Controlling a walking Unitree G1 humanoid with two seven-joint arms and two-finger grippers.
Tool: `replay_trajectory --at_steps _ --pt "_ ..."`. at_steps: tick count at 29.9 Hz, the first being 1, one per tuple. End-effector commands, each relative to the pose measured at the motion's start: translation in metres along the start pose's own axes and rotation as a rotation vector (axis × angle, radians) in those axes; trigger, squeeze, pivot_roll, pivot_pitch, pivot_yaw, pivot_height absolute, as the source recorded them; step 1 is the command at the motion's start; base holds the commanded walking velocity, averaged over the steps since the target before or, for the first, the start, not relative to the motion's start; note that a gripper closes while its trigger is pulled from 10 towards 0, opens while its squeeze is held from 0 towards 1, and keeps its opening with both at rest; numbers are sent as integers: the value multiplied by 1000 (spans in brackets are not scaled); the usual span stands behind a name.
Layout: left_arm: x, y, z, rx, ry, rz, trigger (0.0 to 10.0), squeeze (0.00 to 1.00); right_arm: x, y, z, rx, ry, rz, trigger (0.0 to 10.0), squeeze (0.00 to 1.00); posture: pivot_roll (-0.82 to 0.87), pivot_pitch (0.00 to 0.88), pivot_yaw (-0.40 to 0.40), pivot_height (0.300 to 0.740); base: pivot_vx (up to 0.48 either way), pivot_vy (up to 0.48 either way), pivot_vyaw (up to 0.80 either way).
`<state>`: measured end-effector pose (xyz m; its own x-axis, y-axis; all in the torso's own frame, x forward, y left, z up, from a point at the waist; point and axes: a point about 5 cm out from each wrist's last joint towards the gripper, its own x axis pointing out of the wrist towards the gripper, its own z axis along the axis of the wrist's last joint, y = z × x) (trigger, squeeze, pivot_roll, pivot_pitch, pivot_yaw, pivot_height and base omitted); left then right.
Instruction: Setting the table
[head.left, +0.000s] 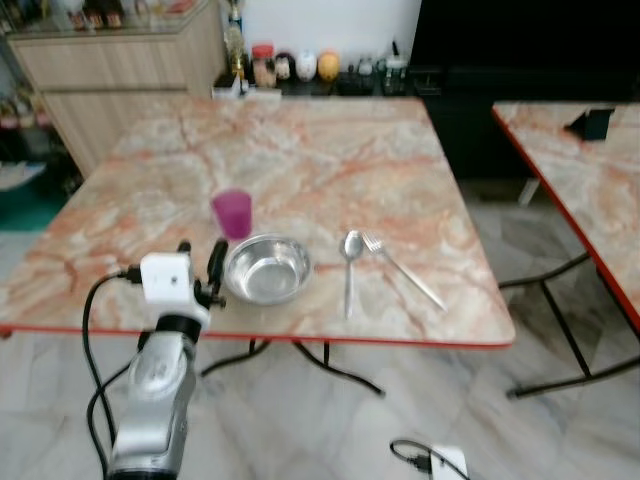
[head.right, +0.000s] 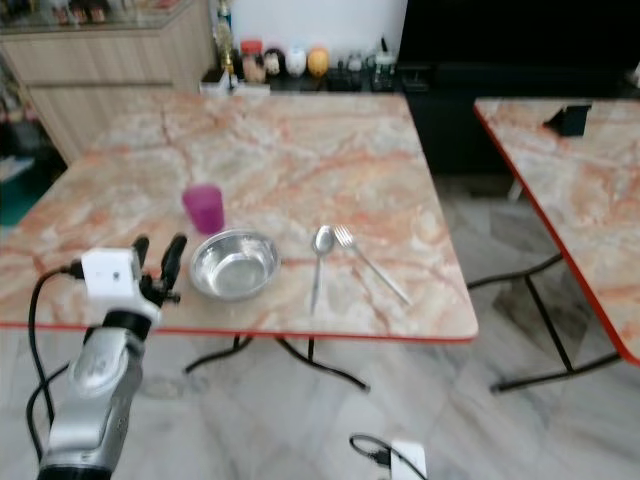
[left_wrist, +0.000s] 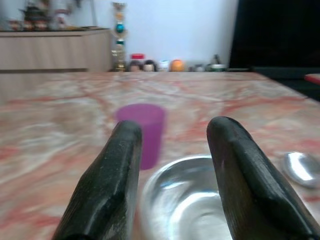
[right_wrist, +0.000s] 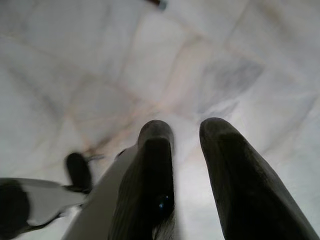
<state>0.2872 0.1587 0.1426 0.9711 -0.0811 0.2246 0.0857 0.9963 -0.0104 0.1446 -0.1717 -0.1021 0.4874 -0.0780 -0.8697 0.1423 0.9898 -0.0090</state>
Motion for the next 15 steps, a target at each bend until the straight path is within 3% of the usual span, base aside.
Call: replay_trajectory --at_steps 1,7,9,10,11,15 --pt "0 6 2 -10 7 -1 10000 0 0 5 0 -4 2 12 10000 0 25 0 2 740 0 0 0" --pt "-1 3 -4 -57 69 -27 10000 0 0 5 -1 -10 4 15 10000 0 24 0 5 740 0 0 0" --pt "-1 3 -9 -176 113 -44 10000 0 0 5 -2 -12 6 16 10000 0 25 0 7 740 0 0 0" --pt "-1 3 -10 -194 118 -45 10000 0 0 5 -2 -13 6 17 10000 0 25 0 8 740 0 0 0" --pt "-1 4 -10 -216 128 -46 10000 1000 0 5 -2 -13 7 17 10000 0 24 0 9 740 0 0 0" --pt "3 6 -11 -217 162 -79 10000 1000 0 6 -2 -11 6 19 10000 0 28 0 5 740 0 0 0"
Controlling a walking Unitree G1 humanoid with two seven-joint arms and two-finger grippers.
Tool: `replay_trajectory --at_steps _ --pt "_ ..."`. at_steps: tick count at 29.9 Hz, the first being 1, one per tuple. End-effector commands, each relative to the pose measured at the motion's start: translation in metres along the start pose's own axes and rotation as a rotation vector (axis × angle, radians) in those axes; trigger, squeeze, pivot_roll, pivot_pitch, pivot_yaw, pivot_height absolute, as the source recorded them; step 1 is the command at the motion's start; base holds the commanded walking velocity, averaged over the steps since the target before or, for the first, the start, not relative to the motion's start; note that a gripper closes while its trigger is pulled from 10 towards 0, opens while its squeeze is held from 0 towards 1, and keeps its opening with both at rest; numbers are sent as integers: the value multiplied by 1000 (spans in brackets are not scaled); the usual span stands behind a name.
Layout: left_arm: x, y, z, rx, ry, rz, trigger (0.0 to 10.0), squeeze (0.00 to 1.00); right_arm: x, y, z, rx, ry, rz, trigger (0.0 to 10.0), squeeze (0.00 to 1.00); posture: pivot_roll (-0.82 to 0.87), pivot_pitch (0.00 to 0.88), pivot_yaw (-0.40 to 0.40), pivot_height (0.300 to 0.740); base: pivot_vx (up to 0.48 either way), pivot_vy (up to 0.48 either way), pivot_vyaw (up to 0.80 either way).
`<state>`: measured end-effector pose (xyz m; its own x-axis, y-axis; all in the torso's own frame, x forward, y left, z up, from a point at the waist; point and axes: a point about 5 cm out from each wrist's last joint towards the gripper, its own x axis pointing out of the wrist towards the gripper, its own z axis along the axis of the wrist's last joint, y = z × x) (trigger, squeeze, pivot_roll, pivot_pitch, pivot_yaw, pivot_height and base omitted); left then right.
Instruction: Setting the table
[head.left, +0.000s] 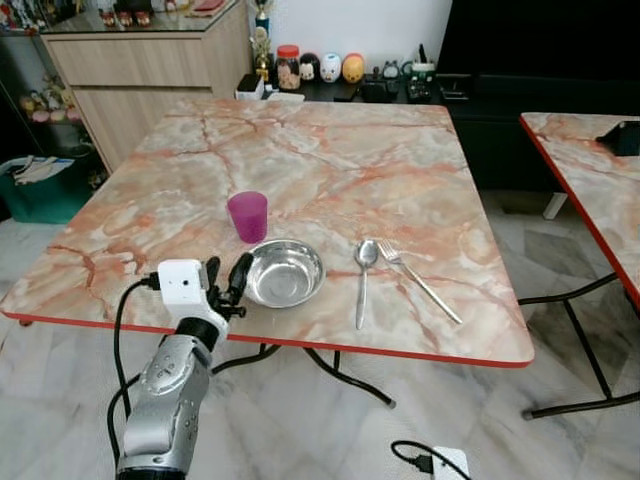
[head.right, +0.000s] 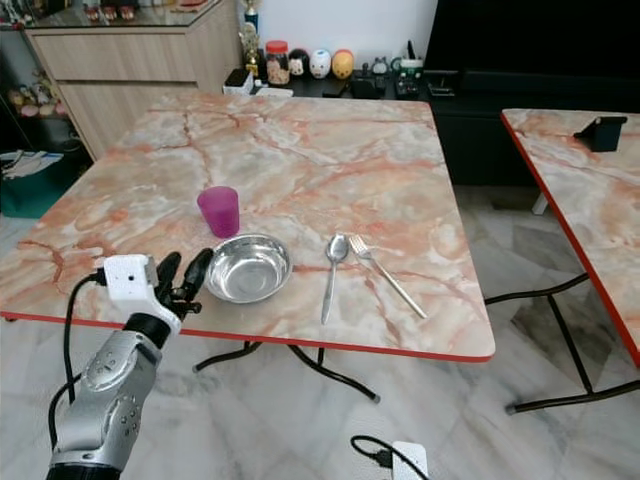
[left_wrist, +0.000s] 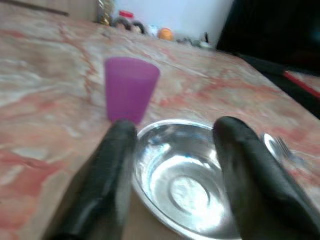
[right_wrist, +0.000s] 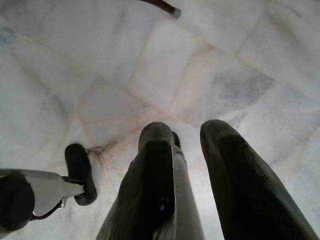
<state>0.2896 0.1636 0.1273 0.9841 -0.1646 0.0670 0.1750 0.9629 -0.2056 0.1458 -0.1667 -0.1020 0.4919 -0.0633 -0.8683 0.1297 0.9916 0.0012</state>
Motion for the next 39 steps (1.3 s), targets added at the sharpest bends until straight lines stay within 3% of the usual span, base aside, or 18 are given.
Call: replay_trajectory --at_steps 1,4,7,16,17,18,19,25,39 --pt "5 1 6 -5 -5 -18 10000 1000 0 1 -2 -4 9 4 10000 0 28 0 6 740 0 0 0" --pt "10 3 9 -12 -1 -16 10000 1000 0 1 -2 -4 8 5 10000 0 27 0 6 740 0 0 0" --pt "17 8 14 -83 -8 34 10000 1000 0 1 -1 0 8 5 10000 0 21 0 10 740 0 0 0" --pt "29 18 9 -76 47 152 10000 1000 0 1 0 8 10 2 10000 0 14 0 16 740 0 0 0" --pt "32 22 8 -104 56 194 10000 639 0 1 0 10 10 1 10000 0 15 0 15 740 0 0 0" --pt "33 23 8 -113 60 205 10000 639 0 1 0 10 10 1 10000 0 16 0 15 740 0 0 0" --pt "36 25 7 -131 74 220 10000 0 0 2 0 11 10 1 10000 0 17 0 16 740 0 0 0" --pt "39 27 0 -191 122 220 10000 0 0 2 0 17 10 2 10000 0 14 0 20 740 0 0 0" --pt "38 21 -15 -175 203 186 10000 0 0 3 0 30 11 1 10000 0 10 0 26 740 0 0 0"
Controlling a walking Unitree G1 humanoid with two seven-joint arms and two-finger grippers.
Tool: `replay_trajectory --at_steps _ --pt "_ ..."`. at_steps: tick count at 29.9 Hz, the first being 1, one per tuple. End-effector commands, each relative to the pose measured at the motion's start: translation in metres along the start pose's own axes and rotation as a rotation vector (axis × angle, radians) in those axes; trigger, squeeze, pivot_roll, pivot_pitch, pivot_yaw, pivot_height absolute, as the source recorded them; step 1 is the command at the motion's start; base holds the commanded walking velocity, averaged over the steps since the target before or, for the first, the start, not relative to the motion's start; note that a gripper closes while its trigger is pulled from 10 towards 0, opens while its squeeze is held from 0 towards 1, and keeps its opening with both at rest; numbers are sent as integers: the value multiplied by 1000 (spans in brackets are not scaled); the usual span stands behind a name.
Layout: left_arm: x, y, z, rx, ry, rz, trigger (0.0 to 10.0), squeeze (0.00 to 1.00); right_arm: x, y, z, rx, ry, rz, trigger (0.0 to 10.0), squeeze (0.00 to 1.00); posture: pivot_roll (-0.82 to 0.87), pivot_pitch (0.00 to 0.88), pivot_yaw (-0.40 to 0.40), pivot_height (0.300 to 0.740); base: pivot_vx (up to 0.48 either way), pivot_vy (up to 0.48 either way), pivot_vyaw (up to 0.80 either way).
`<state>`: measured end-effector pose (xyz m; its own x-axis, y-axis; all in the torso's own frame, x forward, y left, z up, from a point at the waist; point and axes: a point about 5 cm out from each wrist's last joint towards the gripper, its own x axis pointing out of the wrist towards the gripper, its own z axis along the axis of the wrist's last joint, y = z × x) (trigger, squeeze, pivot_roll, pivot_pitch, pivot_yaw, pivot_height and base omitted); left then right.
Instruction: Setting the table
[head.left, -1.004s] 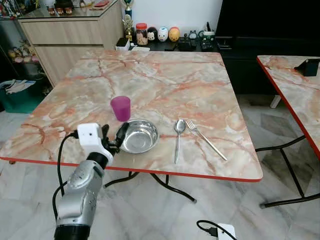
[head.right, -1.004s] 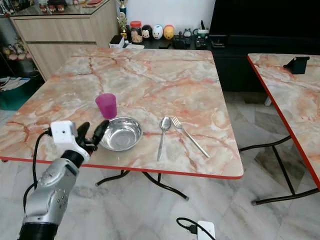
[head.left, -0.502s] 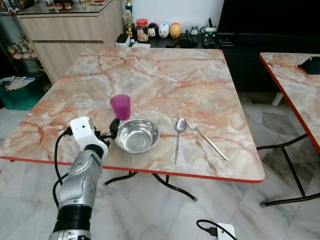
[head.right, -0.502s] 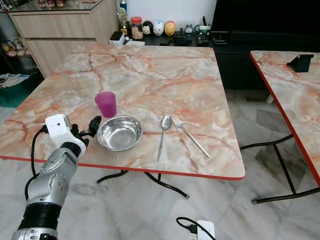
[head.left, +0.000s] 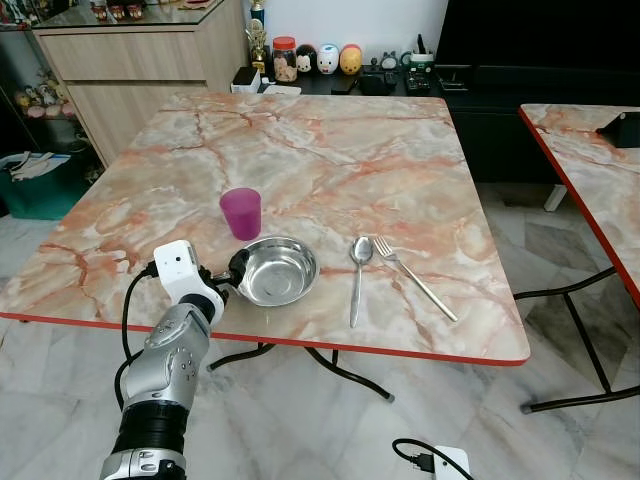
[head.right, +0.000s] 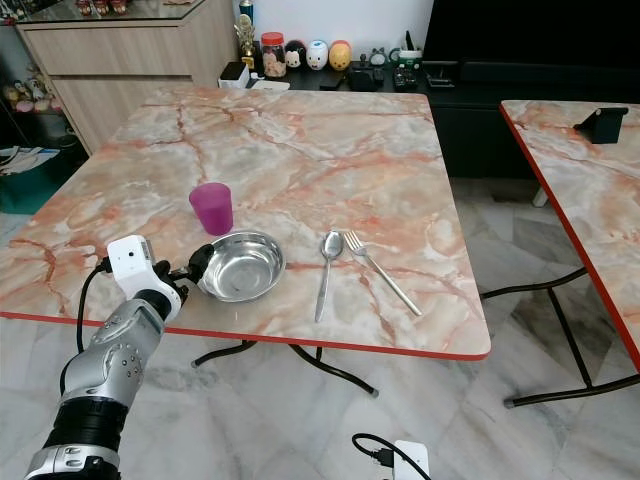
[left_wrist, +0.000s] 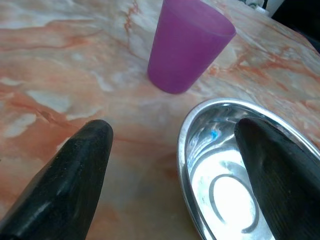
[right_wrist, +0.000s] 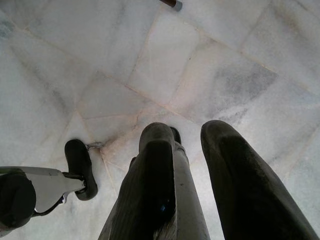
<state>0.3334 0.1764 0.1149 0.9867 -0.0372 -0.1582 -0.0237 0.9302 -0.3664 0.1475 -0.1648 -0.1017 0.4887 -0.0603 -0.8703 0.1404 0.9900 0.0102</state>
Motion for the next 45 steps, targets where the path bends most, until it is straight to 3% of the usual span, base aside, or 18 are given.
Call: replay_trajectory --at_steps 1,6,21,22,23,32,33,34,36,45 --pt "-2 -1 -6 6 31 -1 10000 0 0 1 -2 16 7 -2 10000 0 13 0 23 740 0 0 0" --pt "-4 0 -14 42 90 -1 10000 0 0 0 -2 17 8 -2 10000 0 15 0 23 740 0 0 0" --pt "-1 -4 -18 62 125 3 10000 0 0 0 -2 18 10 -1 10000 0 4 0 24 740 0 0 0" --pt "-1 -5 -18 62 125 3 4667 0 0 0 -3 18 11 -1 10000 0 3 0 26 740 0 0 0" --pt "-1 -7 -19 64 125 -6 0 0 0 0 -3 19 11 -1 10000 0 2 0 26 740 0 0 0" --pt "-2 -8 -19 63 127 -9 314 0 0 0 -3 19 13 -1 10000 0 3 0 26 740 0 0 0" --pt "-2 -8 -19 61 129 -7 1647 0 0 0 -3 19 13 -1 10000 0 3 0 26 740 0 0 0" --pt "-2 -8 -20 62 131 -6 9412 0 0 0 -3 19 13 0 10000 0 2 0 27 740 0 0 0" --pt "-2 -9 -20 64 134 -7 10000 0 0 0 -3 20 13 0 10000 0 1 0 28 740 0 0 0" --pt "-1 -8 -21 66 147 1 10000 0 0 1 -3 20 15 2 10000 0 3 0 29 740 0 0 0"
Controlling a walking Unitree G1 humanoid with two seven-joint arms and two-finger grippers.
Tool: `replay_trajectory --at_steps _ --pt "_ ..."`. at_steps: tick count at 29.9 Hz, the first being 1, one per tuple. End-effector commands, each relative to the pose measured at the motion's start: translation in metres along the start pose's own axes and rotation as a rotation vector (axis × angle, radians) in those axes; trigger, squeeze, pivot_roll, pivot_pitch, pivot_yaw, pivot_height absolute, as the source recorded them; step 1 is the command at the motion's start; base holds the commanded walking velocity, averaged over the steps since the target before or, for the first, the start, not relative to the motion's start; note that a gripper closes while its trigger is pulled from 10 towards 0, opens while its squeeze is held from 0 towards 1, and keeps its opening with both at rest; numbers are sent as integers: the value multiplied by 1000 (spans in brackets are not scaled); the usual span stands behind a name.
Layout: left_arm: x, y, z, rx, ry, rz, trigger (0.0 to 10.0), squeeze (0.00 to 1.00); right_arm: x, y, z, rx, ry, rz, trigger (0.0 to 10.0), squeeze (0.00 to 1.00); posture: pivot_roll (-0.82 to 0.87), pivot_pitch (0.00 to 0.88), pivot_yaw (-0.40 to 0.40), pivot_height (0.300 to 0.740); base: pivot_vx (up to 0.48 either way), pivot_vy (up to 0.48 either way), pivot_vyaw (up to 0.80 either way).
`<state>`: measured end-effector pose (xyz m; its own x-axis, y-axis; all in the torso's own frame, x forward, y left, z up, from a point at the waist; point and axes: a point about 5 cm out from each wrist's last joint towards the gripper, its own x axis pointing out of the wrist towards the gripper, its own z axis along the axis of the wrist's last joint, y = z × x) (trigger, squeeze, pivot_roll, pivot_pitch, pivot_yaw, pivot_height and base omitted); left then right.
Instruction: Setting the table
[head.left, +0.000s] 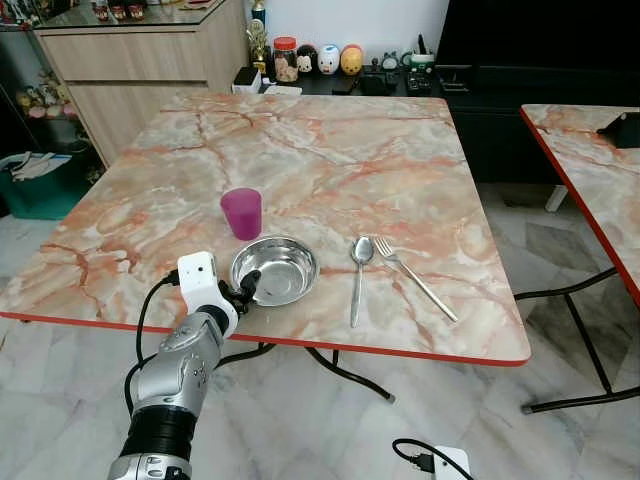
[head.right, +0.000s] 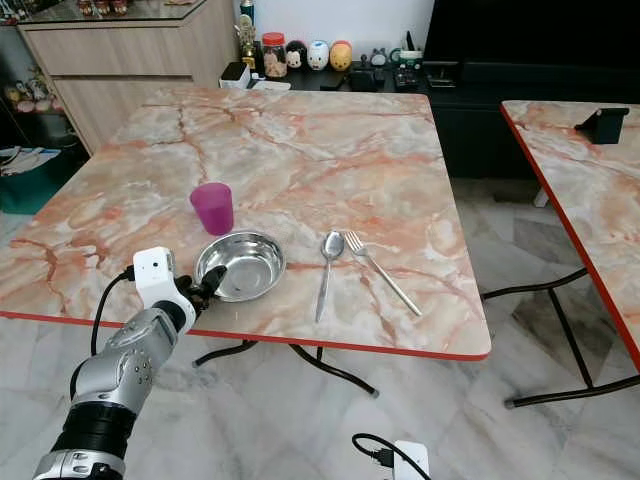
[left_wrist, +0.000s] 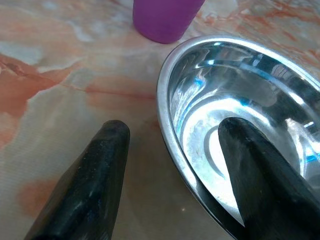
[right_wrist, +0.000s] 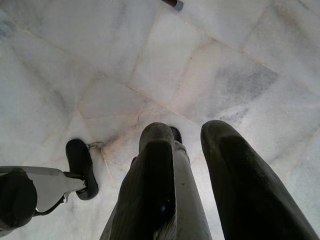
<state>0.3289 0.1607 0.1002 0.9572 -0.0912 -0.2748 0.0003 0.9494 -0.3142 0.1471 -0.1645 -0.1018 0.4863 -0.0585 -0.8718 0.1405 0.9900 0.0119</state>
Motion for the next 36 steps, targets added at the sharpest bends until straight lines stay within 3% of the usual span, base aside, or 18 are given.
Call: replay_trajectory --at_steps 1,2,3,4,26,36 --pt "1 1 -1 6 16 10 10000 0 0 0 -3 18 12 1 10000 0 5 0 29 740 0 0 0" --pt "1 1 -1 6 16 10 10000 0 0 0 -3 18 12 1 10000 0 5 0 29 740 0 0 0" --pt "1 1 -1 7 17 10 6549 0 0 0 -3 18 12 1 10000 0 5 0 29 740 0 0 0" --pt "1 1 -1 6 16 9 0 0 0 0 -3 17 13 1 10000 0 7 0 27 740 0 0 0" --pt "-3 6 -1 4 6 21 0 0 0 0 -3 -7 15 8 10000 0 7 0 26 740 0 0 0" --pt "-8 1 -7 1 -1 -10 0 0 -1 -1 -5 -17 18 9 10000 0 8 0 22 740 0 0 0"
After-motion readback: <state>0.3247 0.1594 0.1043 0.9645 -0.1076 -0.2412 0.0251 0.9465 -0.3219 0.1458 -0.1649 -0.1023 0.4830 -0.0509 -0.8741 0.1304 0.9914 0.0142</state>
